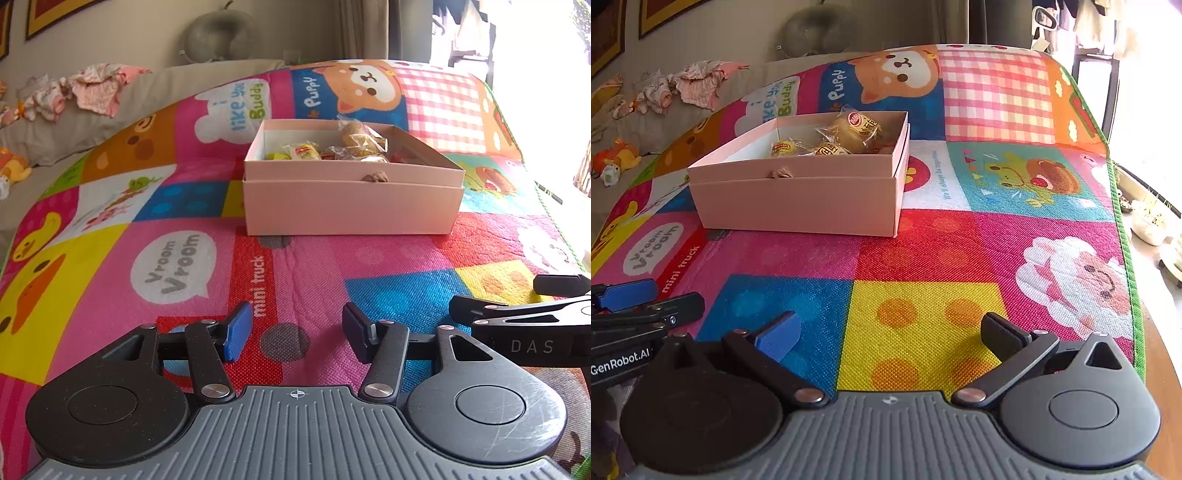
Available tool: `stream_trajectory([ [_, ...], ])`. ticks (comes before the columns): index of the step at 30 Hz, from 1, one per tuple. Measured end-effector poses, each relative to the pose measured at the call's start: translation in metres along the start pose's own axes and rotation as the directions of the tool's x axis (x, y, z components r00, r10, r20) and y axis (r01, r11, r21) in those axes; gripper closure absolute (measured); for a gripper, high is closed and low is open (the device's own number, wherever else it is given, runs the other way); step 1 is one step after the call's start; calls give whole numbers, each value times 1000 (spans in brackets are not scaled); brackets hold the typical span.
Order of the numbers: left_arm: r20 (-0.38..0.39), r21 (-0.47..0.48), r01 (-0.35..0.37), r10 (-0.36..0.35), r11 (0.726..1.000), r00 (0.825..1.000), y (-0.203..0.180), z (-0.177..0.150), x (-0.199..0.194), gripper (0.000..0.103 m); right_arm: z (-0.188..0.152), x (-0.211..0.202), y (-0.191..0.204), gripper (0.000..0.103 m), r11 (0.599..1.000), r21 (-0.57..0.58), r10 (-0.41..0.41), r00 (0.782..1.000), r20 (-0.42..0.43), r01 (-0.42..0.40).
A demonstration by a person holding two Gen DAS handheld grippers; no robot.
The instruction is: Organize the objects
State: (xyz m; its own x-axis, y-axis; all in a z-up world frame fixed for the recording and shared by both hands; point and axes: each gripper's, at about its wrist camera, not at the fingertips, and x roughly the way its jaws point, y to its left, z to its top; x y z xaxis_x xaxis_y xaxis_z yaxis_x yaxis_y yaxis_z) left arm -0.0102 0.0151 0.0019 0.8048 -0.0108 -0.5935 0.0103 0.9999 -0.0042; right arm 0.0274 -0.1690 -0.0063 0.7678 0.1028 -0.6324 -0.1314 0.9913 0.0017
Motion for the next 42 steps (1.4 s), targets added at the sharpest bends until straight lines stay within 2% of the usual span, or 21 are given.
stream_trajectory([
  [18,-1,0,-24,24,1000,1000,-5,-1,-1,44,0,0,0,0,1000,4,1,1000,0,-1],
  [42,-2,-20,-11,11,1000,1000,-3,1,-1,44,-1,-1,0,0,1000,4,1,1000,0,-1],
])
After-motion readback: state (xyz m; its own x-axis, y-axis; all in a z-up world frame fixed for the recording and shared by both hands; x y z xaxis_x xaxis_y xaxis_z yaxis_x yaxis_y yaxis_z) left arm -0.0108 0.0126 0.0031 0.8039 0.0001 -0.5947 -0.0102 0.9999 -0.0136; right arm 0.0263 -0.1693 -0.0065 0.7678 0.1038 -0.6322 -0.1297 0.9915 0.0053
